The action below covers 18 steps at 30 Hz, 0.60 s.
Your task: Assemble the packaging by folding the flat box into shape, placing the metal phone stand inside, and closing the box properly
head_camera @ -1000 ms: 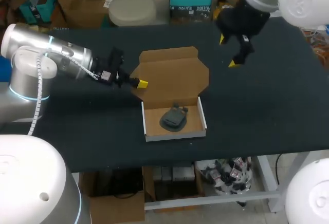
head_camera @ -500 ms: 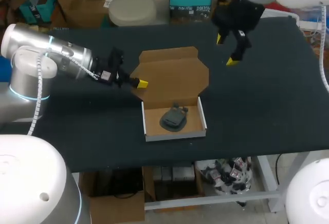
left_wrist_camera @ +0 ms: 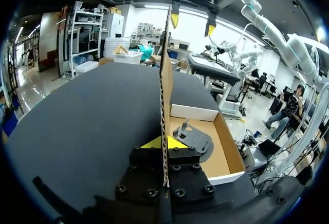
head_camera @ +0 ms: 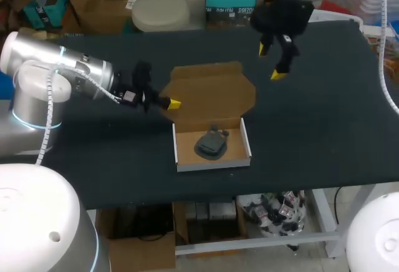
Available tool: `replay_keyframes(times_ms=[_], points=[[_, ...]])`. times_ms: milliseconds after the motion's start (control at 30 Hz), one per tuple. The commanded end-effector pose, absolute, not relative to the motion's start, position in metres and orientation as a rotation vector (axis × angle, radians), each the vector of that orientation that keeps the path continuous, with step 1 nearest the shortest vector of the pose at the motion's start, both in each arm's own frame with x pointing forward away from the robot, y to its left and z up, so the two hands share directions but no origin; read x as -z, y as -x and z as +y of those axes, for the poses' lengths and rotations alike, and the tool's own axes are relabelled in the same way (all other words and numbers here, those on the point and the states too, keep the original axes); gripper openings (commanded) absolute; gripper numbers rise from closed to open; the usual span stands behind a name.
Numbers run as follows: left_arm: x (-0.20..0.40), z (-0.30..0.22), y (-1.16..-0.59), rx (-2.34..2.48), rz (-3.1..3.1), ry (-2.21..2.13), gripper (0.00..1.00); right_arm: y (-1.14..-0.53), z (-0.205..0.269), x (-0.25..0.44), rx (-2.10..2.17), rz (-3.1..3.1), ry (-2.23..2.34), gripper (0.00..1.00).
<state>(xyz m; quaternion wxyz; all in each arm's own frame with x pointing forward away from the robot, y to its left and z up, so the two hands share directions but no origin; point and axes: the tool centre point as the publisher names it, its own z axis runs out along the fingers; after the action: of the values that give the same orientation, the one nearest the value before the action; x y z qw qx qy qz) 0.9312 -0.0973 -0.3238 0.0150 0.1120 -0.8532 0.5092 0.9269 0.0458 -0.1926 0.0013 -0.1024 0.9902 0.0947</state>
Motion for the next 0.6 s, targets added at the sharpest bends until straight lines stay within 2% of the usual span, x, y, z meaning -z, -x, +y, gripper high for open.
replay_keyframes(times_ms=[33,600], points=[[0.328,-0.100,-0.924,-1.612,-2.685,-0.330,0.00,-0.928,0.050,0.188,-0.287,3.135,0.317,1.00],[0.333,-0.102,-0.921,-1.656,-2.785,-0.191,0.00,-0.925,0.066,0.181,-0.266,3.162,0.308,1.00]])
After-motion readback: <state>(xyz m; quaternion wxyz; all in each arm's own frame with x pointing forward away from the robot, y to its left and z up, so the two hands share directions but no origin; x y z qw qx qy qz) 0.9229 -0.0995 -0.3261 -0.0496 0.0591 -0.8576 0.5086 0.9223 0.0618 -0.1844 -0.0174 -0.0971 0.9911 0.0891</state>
